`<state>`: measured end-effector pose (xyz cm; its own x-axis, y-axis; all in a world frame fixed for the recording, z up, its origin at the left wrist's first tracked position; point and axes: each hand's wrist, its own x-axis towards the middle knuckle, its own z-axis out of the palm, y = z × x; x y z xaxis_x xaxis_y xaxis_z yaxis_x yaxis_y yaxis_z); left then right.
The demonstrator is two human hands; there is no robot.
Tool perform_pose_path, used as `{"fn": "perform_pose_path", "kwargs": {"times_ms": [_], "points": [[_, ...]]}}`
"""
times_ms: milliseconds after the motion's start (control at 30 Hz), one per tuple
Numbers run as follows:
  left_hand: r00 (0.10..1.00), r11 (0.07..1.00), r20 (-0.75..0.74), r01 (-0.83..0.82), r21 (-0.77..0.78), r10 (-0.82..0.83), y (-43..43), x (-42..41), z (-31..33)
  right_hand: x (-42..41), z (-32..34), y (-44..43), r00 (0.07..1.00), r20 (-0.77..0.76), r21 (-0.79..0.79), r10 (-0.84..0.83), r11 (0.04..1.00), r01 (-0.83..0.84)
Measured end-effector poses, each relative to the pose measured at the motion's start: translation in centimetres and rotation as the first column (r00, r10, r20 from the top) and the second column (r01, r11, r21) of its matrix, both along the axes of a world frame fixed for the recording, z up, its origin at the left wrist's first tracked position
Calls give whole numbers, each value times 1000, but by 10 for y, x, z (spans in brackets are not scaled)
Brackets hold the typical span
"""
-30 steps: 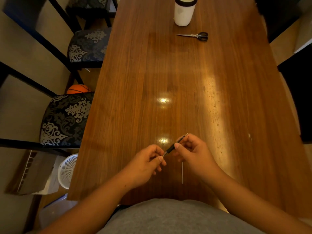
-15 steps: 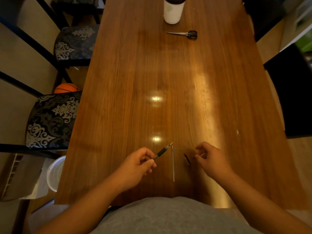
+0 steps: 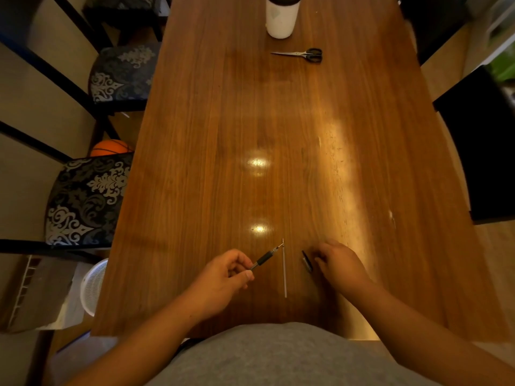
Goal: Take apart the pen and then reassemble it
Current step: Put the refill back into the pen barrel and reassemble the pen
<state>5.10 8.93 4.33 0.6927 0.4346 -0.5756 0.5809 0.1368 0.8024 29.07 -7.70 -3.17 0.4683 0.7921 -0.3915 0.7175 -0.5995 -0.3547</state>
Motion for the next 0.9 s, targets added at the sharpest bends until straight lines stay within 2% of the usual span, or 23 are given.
{"fn": "perform_pose_path", "kwargs": {"times_ms": [133, 200, 233, 267, 300, 333, 400, 500, 900], "points": [[1000, 1000, -11, -2, 1, 2, -1, -2, 1, 1, 0, 4, 1000, 1, -42, -7, 999, 7], [1000, 1000, -6, -13, 3, 13, -1, -1, 3, 0, 10, 8, 969, -173, -10, -176, 984, 177], [1000, 1000, -4, -12, 6, 12, -1, -1, 4, -1, 18, 12, 896, -338, 10, -288, 951, 309], [1000, 1000, -2, -7, 13, 7, -1, 0, 6, -2, 29, 17, 783, -513, 18, -352, 907, 420], [1000, 1000, 0, -1, 20, 1, 0, 1, 7, -3, 42, 22, 684, -643, 33, -346, 879, 475], [1000, 1000, 1, 1, 25, -1, 0, 1, 8, -4, 55, 27, 630, -717, 61, -297, 875, 481], [1000, 1000, 9, 0, 31, 0, 1, 4, 11, -7, 79, 37, 582, -795, 133, -171, 887, 442], [1000, 999, 24, -8, 33, 7, 4, 6, 14, -12, 102, 47, 569, -818, 189, -79, 899, 396], [1000, 999, 17, -18, 30, 17, 6, 2, 17, -21, 114, 56, 612, -790, 221, -28, 919, 327]]}}
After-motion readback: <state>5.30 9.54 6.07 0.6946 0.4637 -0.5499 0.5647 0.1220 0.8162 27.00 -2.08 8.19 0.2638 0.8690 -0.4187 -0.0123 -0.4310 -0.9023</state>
